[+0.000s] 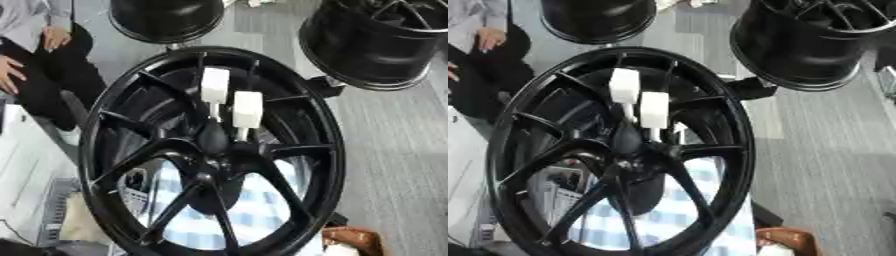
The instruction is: Pull the pin out of the wheel hub.
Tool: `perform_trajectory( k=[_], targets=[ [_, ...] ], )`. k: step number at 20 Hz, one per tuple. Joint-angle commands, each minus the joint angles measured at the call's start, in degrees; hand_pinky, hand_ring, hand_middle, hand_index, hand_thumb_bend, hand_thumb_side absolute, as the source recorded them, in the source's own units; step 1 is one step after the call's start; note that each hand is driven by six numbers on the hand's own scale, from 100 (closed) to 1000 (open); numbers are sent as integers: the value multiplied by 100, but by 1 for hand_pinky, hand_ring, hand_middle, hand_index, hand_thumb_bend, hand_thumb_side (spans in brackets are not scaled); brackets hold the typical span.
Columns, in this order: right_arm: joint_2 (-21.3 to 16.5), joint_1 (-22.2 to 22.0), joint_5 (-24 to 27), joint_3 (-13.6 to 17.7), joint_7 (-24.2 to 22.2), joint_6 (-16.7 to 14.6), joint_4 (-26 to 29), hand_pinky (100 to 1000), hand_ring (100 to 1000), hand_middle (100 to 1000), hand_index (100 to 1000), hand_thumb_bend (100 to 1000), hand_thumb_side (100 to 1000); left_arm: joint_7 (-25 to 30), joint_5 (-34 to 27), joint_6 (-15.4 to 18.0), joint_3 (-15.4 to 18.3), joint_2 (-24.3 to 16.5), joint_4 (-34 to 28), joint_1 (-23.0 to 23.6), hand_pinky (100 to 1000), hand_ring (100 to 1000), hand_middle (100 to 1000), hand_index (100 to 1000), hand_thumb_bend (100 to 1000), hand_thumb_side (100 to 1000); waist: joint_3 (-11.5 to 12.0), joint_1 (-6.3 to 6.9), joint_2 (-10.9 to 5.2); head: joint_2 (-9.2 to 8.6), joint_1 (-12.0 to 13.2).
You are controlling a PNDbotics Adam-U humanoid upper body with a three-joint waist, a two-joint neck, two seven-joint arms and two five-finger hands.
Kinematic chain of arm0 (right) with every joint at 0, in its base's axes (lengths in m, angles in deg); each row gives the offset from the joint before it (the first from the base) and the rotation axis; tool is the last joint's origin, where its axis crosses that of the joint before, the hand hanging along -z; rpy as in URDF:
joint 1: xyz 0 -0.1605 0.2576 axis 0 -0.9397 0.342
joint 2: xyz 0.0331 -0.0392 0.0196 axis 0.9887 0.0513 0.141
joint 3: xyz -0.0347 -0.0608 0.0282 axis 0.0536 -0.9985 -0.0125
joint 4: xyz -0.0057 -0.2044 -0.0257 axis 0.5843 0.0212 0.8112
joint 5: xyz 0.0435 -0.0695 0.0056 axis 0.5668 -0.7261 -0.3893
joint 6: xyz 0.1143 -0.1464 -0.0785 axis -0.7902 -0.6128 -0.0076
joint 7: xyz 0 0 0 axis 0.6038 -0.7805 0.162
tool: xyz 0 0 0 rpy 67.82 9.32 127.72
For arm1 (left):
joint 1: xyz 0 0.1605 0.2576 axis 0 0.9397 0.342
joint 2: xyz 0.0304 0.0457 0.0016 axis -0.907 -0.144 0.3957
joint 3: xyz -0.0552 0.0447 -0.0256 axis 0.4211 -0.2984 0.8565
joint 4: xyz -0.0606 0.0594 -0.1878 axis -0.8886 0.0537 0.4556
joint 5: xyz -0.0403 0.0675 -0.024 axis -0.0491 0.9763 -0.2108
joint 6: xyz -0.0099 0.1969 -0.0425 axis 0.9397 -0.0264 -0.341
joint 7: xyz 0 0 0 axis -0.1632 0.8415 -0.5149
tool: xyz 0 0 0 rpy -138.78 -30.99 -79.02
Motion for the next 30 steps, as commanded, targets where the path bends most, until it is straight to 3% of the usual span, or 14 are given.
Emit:
perform_trajectory(
  k=[1, 4, 14, 18, 27, 30],
  targets=[
    [-620, 251, -70, -57, -493, 64, 99, 906, 800, 723, 806, 100, 136, -285, -21, -89, 188, 163, -247, 80, 869, 734, 637, 853, 100, 657, 23, -5, -64, 29, -71],
    [-859, 533, -134, -207, -928, 107, 99, 908, 811, 735, 809, 100, 129, -497, 100, -166, 239, 371, -351, 260, 871, 735, 641, 860, 100, 666, 65, -26, -56, 24, -123],
    [-1312, 1273, -426, -924, -2527, -177, 99, 912, 857, 779, 823, 100, 377, -566, 313, -415, 221, 789, -389, 571, 874, 734, 637, 857, 100, 697, 174, -83, 6, -51, -277],
    [-1363, 1455, -550, -1242, -3038, -340, 99, 913, 868, 793, 832, 100, 503, -525, 329, -443, 202, 828, -363, 575, 875, 734, 636, 857, 100, 700, 213, -87, 25, -73, -324],
    [-1250, 1922, -565, -1782, -3851, -616, 99, 914, 875, 801, 841, 135, 625, -412, 339, -477, 147, 884, -331, 548, 876, 734, 635, 856, 100, 705, 273, -116, 35, -108, -406],
    [-1146, 2075, -551, -1922, -3999, -631, 99, 914, 874, 800, 844, 128, 622, -391, 336, -485, 139, 903, -318, 542, 876, 734, 633, 856, 100, 707, 307, -127, 33, -116, -429]
  ],
)
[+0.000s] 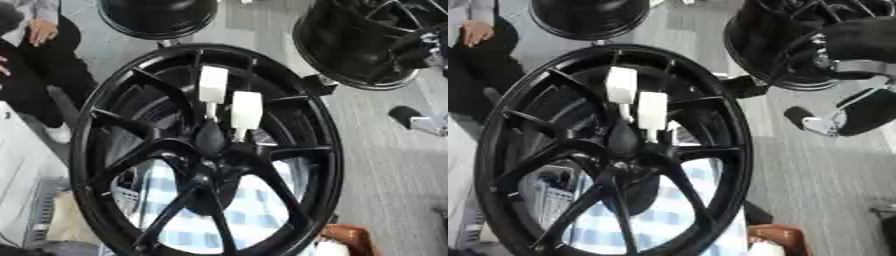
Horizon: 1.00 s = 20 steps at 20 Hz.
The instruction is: Pull the pin out of the wheel hub.
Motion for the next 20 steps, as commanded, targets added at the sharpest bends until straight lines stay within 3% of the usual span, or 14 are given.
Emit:
perform_trajectory(
  k=[1, 15, 18, 20],
  targets=[
    [-23, 194, 13, -66, -142, -9, 63, 914, 874, 799, 844, 127, 622, 36, 25, -5, 1, -37, -44, -75, 876, 734, 633, 855, 100, 709, 13, 8, -82, -55, -32],
    [592, 1175, 69, -509, -510, 14, -119, 914, 873, 800, 842, 120, 576, 98, 33, -45, -25, 52, 26, -47, 876, 733, 628, 854, 100, 718, 80, -38, -69, -44, -118],
    [758, 1396, 62, -635, -713, -28, -249, 916, 883, 809, 841, 126, 643, 100, 39, -53, -21, 66, 34, -41, 877, 733, 628, 854, 100, 719, 106, -51, -66, -46, -148],
    [887, 1546, 89, -696, -949, -54, -373, 916, 884, 808, 840, 114, 630, 97, 36, -58, -14, 79, 40, -42, 877, 733, 628, 854, 100, 720, 122, -60, -65, -48, -164]
  ],
)
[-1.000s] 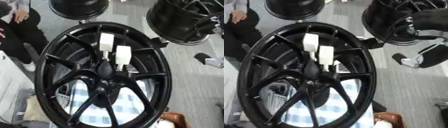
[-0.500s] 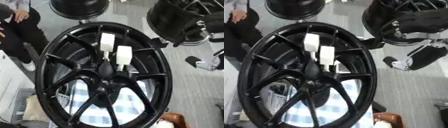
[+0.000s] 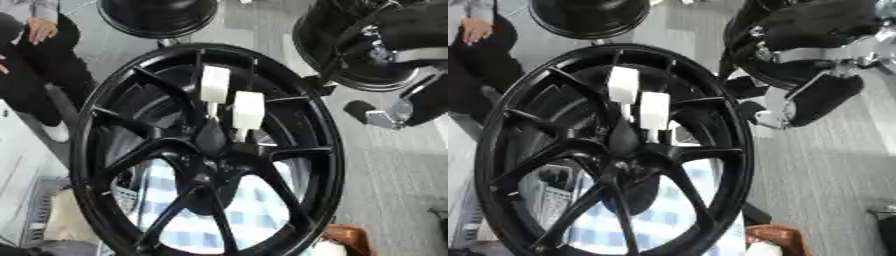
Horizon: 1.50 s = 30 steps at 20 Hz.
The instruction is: Pull the pin out of the wheel hub.
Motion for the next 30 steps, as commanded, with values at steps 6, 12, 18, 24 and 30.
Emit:
perform_trajectory(
  k=[6, 12, 18, 24, 30],
  targets=[
    [326, 488, 239, -100, -564, -97, -504, 916, 886, 812, 837, 100, 687, 29, 22, -26, 12, -10, -26, -54, 877, 733, 628, 854, 100, 724, 38, -14, -39, -89, -78],
    [561, 625, 95, -166, -589, -134, -799, 912, 885, 812, 842, 101, 704, 38, 23, -38, 9, 5, -14, -67, 877, 732, 628, 853, 100, 726, 78, -29, -9, -83, -83],
    [712, 690, 43, -296, -537, -67, -825, 909, 887, 813, 853, 134, 731, 28, 18, -44, 20, 10, -4, -85, 877, 732, 627, 852, 100, 727, 103, -54, -11, -34, -92],
    [838, 774, -261, -273, -262, -194, -920, 913, 895, 817, 852, 169, 651, 32, 6, -57, 22, 19, 4, -124, 885, 734, 628, 853, 100, 728, 153, -87, 33, -101, -149],
    [950, 848, -437, -246, -23, -272, -1165, 913, 895, 817, 853, 149, 624, 43, 12, -54, 24, 14, -16, -188, 890, 734, 628, 852, 100, 731, 215, -129, 151, -207, -157]
  ],
)
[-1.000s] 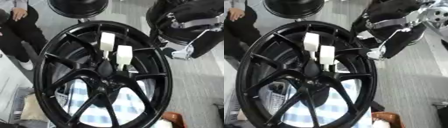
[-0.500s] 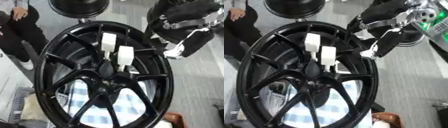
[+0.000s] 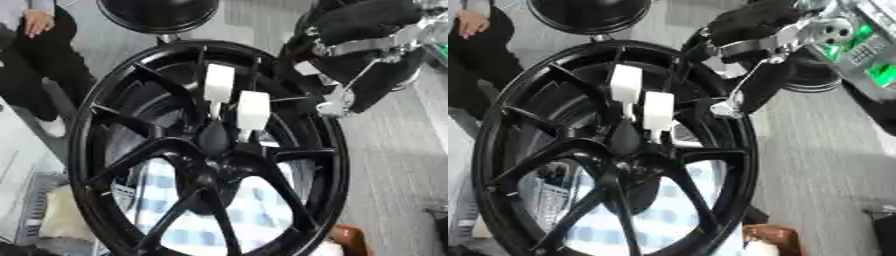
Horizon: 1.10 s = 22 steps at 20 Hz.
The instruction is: Pull the pin out of the wheel hub.
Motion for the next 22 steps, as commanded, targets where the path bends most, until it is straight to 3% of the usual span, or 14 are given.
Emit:
perform_trajectory(
  k=[1, 5, 11, 15, 19, 22],
  targets=[
    [-64, 130, -117, 120, 134, -40, -89, 913, 895, 817, 852, 148, 611, 16, 14, -4, 16, -75, -88, -115, 890, 734, 628, 852, 100, 731, 22, 13, -41, -129, -26],
    [-24, 201, -124, 191, 333, -96, -156, 913, 892, 814, 853, 113, 570, 26, 30, -9, 17, -77, -99, -155, 892, 734, 628, 852, 100, 733, 68, -28, 41, -227, -41],
    [-64, 179, -11, 116, 208, -41, -86, 906, 883, 794, 859, 106, 782, 28, 57, -15, 33, -79, -100, -153, 895, 735, 629, 850, 100, 736, 96, -70, 93, -197, 4],
    [-168, 139, 247, 98, 45, -9, 139, 904, 877, 783, 859, 100, 800, 45, 70, -25, 38, -80, -83, -138, 897, 736, 630, 850, 100, 737, 87, -89, 84, -148, 39],
    [-215, 158, 509, 131, 83, 216, 279, 901, 868, 772, 857, 100, 787, 55, 69, -27, 43, -87, -69, -128, 898, 736, 630, 850, 100, 737, 72, -91, 60, -125, 57],
    [-232, 150, 705, 84, 199, 421, 349, 895, 863, 763, 851, 100, 829, 51, 63, -30, 47, -87, -59, -121, 899, 736, 630, 850, 100, 738, 68, -92, 48, -109, 55]
  ],
)
